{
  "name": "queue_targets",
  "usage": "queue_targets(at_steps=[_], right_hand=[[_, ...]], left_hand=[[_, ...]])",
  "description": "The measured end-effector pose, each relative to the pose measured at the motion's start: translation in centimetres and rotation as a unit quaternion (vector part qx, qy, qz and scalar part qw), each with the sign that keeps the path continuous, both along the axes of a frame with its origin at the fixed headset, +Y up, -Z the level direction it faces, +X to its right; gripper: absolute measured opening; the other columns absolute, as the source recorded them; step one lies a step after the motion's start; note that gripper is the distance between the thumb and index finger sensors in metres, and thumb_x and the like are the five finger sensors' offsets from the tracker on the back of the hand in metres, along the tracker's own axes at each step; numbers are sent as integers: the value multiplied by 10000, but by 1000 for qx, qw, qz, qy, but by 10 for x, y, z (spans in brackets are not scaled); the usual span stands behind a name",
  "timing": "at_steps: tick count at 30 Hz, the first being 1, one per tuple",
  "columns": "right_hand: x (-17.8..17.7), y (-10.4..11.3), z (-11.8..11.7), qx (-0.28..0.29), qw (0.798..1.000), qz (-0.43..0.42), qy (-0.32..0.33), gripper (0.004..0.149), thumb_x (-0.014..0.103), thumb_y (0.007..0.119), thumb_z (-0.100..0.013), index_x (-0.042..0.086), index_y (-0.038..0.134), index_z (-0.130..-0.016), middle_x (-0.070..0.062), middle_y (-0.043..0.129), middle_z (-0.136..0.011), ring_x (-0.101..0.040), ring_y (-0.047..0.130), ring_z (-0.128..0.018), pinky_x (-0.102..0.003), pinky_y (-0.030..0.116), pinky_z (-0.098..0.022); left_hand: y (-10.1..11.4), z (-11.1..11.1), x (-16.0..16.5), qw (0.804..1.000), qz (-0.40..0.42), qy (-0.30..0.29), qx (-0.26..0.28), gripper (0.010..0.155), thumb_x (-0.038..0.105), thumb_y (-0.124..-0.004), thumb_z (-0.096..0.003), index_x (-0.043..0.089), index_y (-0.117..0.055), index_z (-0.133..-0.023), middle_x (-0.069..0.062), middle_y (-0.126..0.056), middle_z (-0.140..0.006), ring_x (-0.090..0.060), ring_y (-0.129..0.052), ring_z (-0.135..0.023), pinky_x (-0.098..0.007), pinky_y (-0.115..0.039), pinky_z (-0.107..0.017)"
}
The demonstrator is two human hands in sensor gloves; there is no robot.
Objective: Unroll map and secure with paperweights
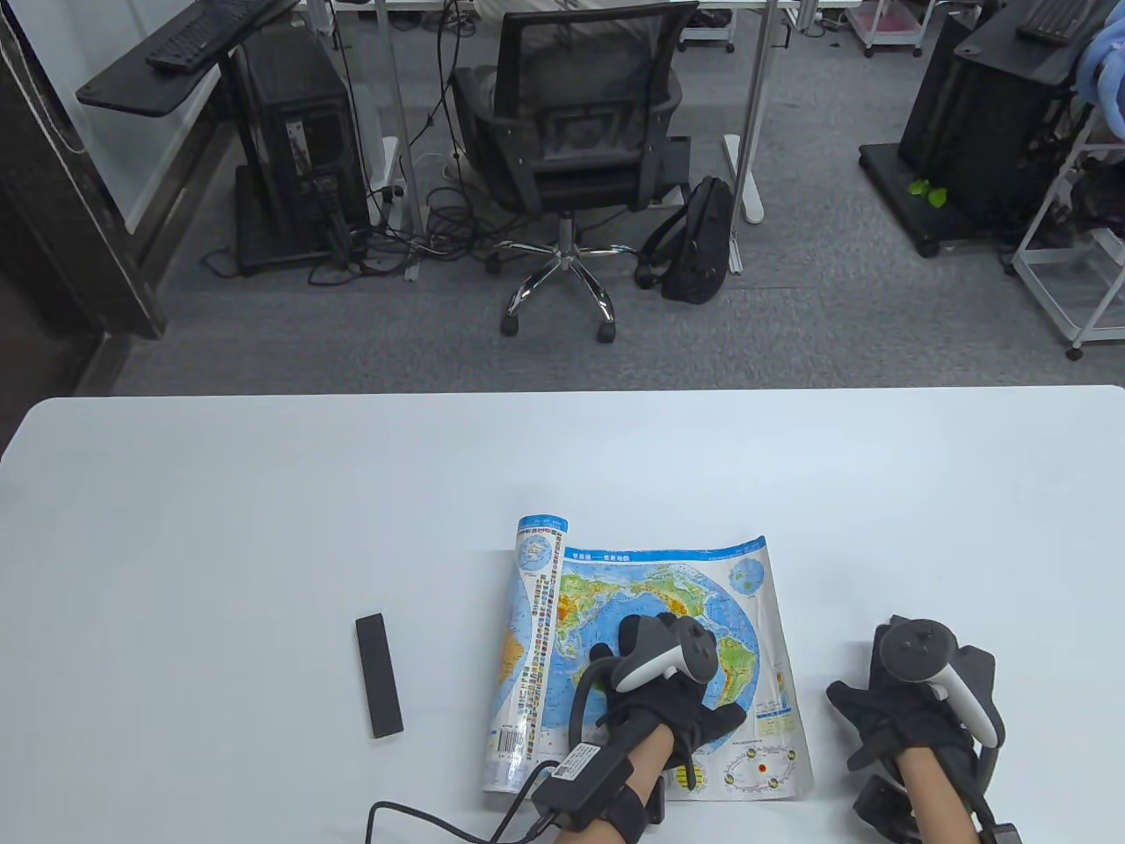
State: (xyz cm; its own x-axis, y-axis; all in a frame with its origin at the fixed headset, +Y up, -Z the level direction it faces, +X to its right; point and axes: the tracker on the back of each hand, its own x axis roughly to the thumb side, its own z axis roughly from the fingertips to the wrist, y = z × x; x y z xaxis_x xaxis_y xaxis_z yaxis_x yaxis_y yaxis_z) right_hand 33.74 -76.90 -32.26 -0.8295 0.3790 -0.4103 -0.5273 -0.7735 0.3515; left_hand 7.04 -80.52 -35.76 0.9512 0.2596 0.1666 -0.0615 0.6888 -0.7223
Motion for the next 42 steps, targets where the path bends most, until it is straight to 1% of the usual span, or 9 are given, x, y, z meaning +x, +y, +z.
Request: queue_targets(at_steps=[7,13,19,28,32,35,37,39,42], right_hand=[[-1,1,-1,34,999,37,-15,646,241,692,-566,97,277,-1038,-268,15,-1038,-561,86,-914,-698,77,-575],[-7,12,-1,71,986,147,-32,509,153,736,-531,145,563,-1009,-267,293,-1088,-497,447,-928,-655,385,-652],[-8,13,-2,83,978,185,-40,501,126,760,-507,199,612,-979,-280,382,-1083,-454,565,-875,-556,703,-578],[-3,26,4,146,983,94,-61,497,142,776,-469,150,661,-953,-377,463,-1010,-513,636,-754,-554,759,-451],[-18,48,11,220,973,55,-38,495,145,774,-466,139,666,-949,-398,478,-992,-524,649,-727,-545,766,-428],[-40,70,18,278,960,-18,22,495,146,772,-469,132,663,-951,-405,477,-988,-529,651,-721,-545,768,-422],[-55,76,23,283,954,-73,71,495,142,773,-470,127,664,-953,-409,478,-987,-535,651,-719,-548,767,-420],[-74,75,26,254,954,-107,118,493,139,773,-473,122,665,-954,-415,483,-984,-540,654,-715,-550,767,-417],[-89,65,25,215,960,-95,150,491,139,770,-475,122,666,-954,-417,483,-983,-540,654,-716,-549,766,-418]], left_hand=[[0,0,0,1000,0,0,4,827,825,-411,-451,500,180,-930,14,369,-947,-375,322,-827,-697,75,-485],[0,0,0,1000,-1,0,6,828,824,-412,-450,499,178,-932,13,364,-951,-377,317,-831,-698,71,-489],[0,1,1,1000,-2,3,6,829,822,-410,-454,493,180,-934,8,364,-951,-385,314,-830,-702,66,-488],[0,6,5,1000,-5,-1,3,832,821,-406,-454,485,186,-931,-12,365,-947,-393,310,-827,-707,60,-488],[0,10,8,1000,-7,-3,4,835,821,-406,-454,481,187,-932,-16,362,-947,-397,307,-827,-708,57,-490],[0,13,11,1000,-8,-4,4,833,821,-401,-455,478,190,-931,-15,361,-947,-401,304,-827,-711,52,-490],[1,15,13,1000,-10,-4,3,834,821,-400,-455,475,191,-931,-17,362,-946,-403,302,-826,-712,50,-490],[1,16,14,1000,-12,-5,1,835,820,-401,-456,474,193,-929,-19,362,-944,-406,301,-825,-713,46,-491],[1,17,15,1000,-12,-5,1,834,820,-400,-456,473,195,-928,-20,362,-944,-407,301,-825,-714,44,-492]])
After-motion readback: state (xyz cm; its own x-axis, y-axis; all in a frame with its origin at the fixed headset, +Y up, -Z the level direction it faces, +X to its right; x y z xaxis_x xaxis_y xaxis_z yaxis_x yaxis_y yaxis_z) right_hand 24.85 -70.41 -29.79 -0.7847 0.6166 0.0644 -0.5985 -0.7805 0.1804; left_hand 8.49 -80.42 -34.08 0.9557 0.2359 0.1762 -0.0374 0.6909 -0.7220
